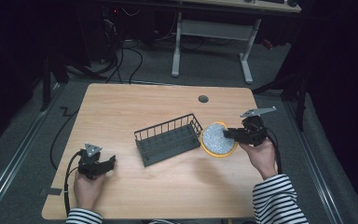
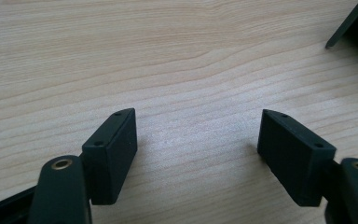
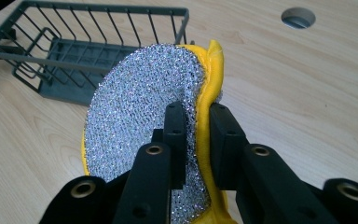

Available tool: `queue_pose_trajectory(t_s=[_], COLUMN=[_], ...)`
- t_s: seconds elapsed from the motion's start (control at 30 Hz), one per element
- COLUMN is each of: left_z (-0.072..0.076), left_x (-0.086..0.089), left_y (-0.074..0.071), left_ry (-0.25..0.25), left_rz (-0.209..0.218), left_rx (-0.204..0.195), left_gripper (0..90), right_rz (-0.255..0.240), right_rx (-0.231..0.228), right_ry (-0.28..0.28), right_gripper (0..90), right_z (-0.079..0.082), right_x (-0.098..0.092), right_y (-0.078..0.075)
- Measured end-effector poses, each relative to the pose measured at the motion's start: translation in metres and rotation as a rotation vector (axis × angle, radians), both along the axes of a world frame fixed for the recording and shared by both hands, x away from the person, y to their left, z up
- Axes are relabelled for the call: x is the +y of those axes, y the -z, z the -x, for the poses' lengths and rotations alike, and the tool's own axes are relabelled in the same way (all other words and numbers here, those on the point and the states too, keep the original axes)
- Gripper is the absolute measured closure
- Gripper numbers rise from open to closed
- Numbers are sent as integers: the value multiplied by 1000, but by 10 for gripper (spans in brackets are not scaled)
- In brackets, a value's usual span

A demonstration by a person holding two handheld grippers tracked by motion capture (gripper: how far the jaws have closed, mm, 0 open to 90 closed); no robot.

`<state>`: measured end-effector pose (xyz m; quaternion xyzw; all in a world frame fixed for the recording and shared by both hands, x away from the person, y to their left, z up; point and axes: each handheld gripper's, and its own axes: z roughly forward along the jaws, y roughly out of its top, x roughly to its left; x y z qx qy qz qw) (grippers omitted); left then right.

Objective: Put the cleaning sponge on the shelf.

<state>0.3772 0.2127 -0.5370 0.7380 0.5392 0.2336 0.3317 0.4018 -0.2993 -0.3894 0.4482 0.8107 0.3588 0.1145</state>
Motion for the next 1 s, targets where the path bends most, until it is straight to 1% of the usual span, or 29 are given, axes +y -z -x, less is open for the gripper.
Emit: queue_pose_trajectory(t_s=[0.07, 0.1, 0.27, 0.47, 0.53, 0.6, 0.9, 0.97, 1.0], left_z=[0, 0, 0, 0, 0, 0, 0, 0, 0], left_x=[0, 0, 0, 0, 0, 0, -1, -1, -1], left_y=[0, 0, 0, 0, 0, 0, 0, 0, 0], left_ry=[0, 1, 1, 1, 2, 11, 15, 15, 15], left_rz=[0, 0, 0, -1, -1, -5, -4, -4, -4], left_rx=[0, 0, 0, 0, -1, 0, -1, -1, -1], left_gripper=[289, 289, 289, 290, 289, 287, 286, 286, 286], right_rz=[2, -2, -6, -23, -37, -37, -73, -74, -68], right_rx=[-14, -11, -29, -51, -52, -57, -58, -55, -55], right_ry=[-9, -13, -29, -46, -49, -49, -30, -30, -26], right_gripper=[789, 789, 789, 787, 787, 787, 785, 785, 785], right_z=[-3, -4, -10, -17, -20, -23, -39, -41, -44], right_x=[3, 5, 13, 24, 26, 28, 36, 37, 41], right_y=[-4, -6, -13, -20, -21, -21, -20, -20, -21])
